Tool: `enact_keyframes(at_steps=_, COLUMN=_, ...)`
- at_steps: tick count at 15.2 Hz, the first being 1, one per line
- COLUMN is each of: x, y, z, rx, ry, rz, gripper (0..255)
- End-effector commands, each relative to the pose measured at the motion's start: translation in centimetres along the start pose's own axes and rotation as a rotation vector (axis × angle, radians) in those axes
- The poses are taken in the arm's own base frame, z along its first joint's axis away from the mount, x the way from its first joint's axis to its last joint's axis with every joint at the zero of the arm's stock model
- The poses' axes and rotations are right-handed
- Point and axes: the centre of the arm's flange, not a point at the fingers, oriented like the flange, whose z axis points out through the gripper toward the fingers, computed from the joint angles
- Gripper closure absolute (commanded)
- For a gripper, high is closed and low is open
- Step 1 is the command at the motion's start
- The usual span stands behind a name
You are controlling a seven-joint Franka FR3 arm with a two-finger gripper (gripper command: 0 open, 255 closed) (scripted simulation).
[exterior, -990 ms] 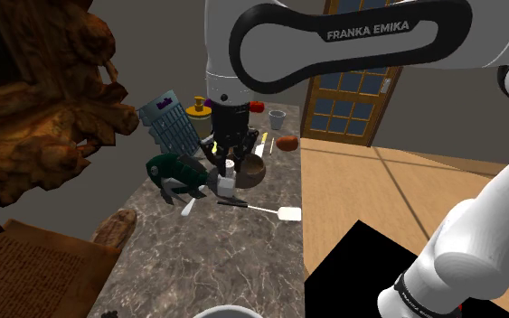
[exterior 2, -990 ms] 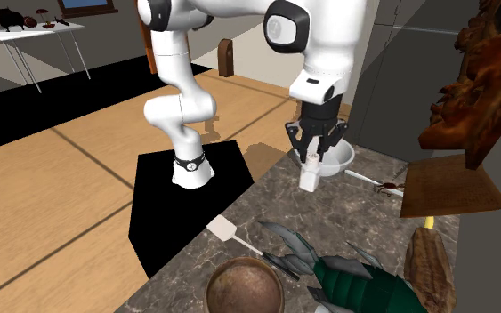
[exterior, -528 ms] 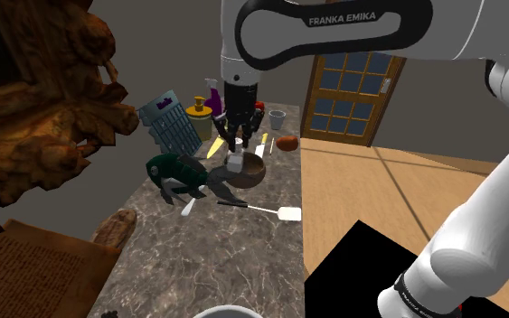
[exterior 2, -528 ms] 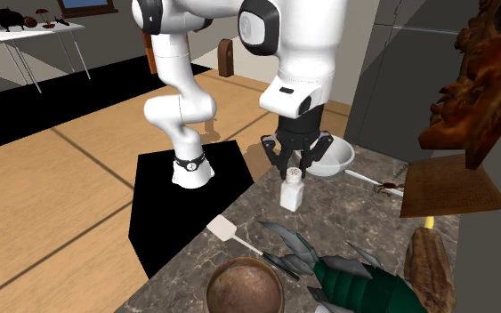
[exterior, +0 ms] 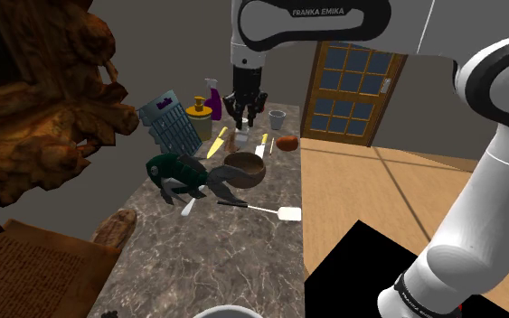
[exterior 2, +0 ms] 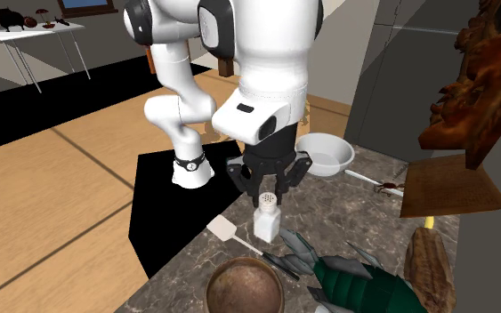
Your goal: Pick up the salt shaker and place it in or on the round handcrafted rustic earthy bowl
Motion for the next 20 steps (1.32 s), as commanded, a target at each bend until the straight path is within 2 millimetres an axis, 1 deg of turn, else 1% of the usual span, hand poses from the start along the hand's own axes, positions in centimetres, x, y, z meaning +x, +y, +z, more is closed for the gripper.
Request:
enact_keyframes(at_steps=1, x=1.8, y=1.7, z=-0.2, rx=0.0, ry=0.0, rz=-0.001, gripper=255)
enact_keyframes(at_steps=5, x=5.5, y=5.2, z=-0.8, rx=0.0, ry=0.0, rz=-0.001, gripper=255)
enact_keyframes(at_steps=20, x=5.4, y=5.2, z=7.1, rx=0.0, ry=0.0, rz=-0.001, gripper=255)
